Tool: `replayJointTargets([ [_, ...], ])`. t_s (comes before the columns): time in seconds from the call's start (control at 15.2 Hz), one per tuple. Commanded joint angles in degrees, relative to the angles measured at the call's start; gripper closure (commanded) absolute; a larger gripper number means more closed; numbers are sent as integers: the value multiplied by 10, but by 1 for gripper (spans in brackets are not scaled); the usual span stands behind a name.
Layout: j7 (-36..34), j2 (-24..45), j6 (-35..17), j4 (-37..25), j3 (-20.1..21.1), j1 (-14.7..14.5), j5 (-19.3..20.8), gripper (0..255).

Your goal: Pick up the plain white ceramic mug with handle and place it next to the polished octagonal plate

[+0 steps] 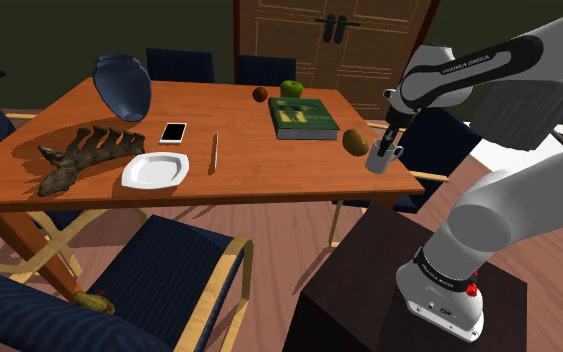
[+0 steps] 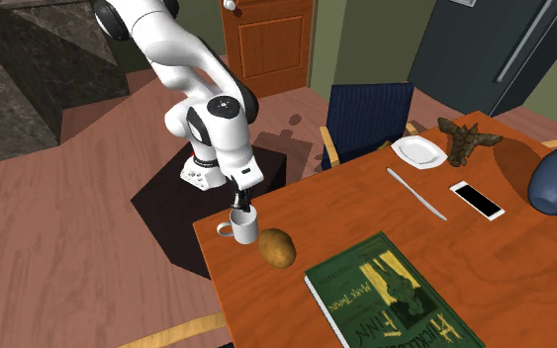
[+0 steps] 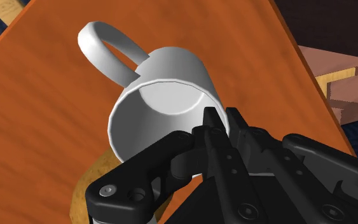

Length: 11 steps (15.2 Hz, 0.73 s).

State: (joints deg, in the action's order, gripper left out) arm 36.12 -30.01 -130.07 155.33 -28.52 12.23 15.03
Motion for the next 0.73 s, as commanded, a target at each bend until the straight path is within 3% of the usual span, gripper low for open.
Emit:
replayJointTargets([
  [0.0,0,0,0,0,0,0,0,255],
  [0.66,-4,-38,76,-38,19,2,-6,255],
])
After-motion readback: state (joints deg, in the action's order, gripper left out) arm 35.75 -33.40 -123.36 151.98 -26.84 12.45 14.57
